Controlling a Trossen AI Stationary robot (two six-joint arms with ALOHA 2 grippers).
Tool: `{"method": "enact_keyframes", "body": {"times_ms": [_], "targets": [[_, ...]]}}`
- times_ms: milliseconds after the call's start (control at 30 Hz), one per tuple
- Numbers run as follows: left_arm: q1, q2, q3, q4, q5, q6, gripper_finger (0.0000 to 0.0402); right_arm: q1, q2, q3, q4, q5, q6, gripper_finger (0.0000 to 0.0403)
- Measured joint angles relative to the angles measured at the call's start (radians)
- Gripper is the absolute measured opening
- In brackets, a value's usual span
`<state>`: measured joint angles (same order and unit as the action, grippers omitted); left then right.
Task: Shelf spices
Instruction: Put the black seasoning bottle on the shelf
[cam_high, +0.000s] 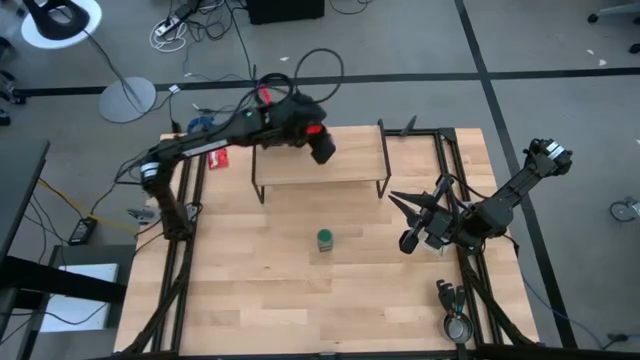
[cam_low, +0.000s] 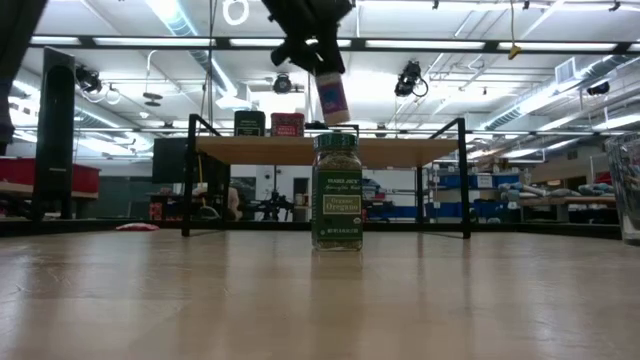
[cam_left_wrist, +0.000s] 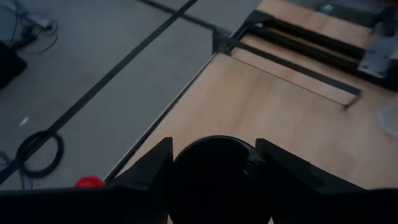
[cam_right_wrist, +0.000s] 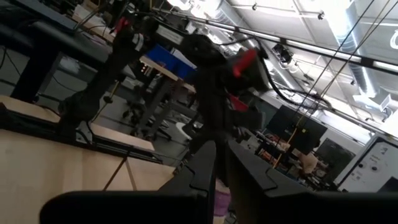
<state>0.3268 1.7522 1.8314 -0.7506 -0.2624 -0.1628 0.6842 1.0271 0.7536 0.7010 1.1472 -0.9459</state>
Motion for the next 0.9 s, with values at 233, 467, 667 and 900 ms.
{"method": "enact_keyframes", "body": {"times_ms": [233, 467, 667, 900], "targets": [[0.036, 0.145, 0.194, -0.106, 0.002, -0.002, 0.0188, 0.000, 0.000, 0.000, 0.000, -0.017, -0.012, 0.0039], [0.069, 0.202, 0.266, -0.165, -0.014, -0.029, 0.0188, 0.000, 0.000, 0.000, 0.000, -0.017, -0.018, 0.0039], [0.106, 0.205, 0.269, -0.196, -0.018, -0.058, 0.0188, 0.000, 0.000, 0.000, -0.001, -0.017, -0.018, 0.0039], [0.113, 0.205, 0.267, -0.201, -0.023, -0.058, 0.0188, 0.000, 0.000, 0.000, -0.001, -0.017, -0.019, 0.0039]]}}
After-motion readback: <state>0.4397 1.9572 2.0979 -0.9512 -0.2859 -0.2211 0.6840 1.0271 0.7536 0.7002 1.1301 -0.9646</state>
